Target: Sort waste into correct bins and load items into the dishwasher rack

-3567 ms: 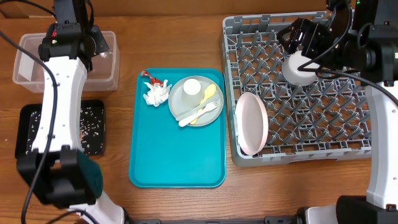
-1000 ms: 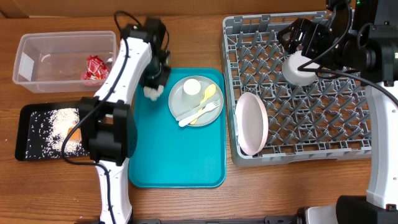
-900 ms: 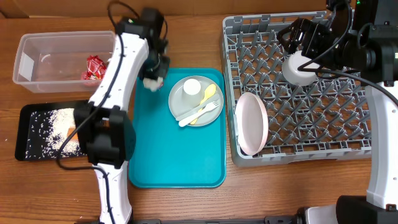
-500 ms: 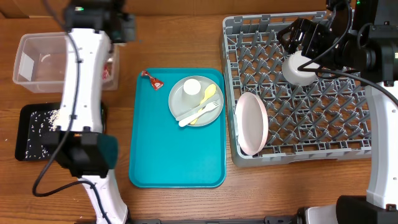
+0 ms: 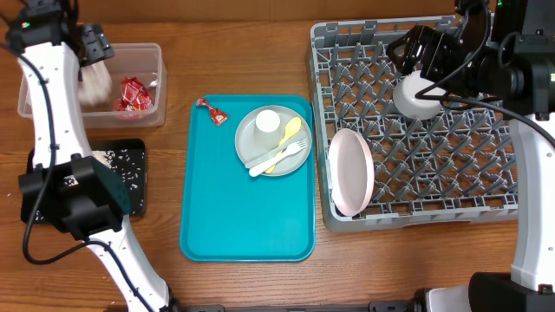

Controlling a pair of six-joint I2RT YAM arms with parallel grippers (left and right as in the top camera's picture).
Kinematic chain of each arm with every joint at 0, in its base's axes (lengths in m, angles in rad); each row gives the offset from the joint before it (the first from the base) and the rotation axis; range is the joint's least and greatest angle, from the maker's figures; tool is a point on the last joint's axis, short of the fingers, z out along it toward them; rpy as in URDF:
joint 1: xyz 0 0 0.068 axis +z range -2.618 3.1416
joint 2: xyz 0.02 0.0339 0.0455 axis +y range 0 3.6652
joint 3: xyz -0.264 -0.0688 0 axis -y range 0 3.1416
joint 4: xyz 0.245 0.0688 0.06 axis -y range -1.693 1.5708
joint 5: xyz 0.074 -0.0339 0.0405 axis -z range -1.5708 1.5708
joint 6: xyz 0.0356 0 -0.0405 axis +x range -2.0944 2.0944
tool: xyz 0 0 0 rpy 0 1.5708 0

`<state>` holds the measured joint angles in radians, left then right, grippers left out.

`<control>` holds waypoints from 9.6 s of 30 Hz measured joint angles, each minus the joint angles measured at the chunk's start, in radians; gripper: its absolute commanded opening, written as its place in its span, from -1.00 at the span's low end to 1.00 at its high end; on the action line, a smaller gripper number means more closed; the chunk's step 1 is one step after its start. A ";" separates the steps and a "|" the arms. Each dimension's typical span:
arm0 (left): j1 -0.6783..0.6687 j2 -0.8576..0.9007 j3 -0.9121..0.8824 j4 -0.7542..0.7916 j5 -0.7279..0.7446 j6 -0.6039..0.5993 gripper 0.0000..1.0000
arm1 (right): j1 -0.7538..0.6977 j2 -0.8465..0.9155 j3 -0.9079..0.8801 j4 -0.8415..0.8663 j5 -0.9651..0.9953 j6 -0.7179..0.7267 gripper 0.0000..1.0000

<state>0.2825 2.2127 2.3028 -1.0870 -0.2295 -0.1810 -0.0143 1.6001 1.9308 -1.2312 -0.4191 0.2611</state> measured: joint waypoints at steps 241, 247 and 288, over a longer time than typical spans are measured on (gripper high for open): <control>0.489 -0.811 -0.764 -0.307 0.623 -0.025 0.99 | 0.000 0.000 0.000 0.005 -0.087 0.079 1.00; 0.489 -0.811 -0.764 -0.306 0.623 -0.024 0.99 | 0.007 0.000 0.000 0.080 -0.212 0.145 1.00; 0.489 -0.811 -0.764 -0.304 0.624 -0.025 0.99 | 0.646 0.576 0.003 0.193 0.450 0.157 1.00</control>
<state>0.7719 1.4014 1.5383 -1.3907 0.3943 -0.2058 0.6319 2.1765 1.9335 -1.0382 0.0307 0.4183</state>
